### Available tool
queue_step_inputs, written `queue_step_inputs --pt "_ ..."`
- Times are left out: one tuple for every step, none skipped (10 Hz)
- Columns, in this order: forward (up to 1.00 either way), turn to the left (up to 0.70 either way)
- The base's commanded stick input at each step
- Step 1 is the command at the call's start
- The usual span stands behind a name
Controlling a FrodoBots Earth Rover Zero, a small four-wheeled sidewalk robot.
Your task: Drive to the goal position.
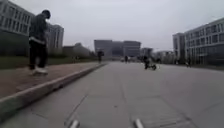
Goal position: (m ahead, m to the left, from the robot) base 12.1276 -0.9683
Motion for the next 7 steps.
queue_step_inputs --pt "0.70 -0.04" --pt "0.70 -0.04" --pt "0.70 -0.04" --pt "0.70 -0.04" --pt "0.70 -0.04" --pt "0.70 -0.04" --pt "0.70 -0.04"
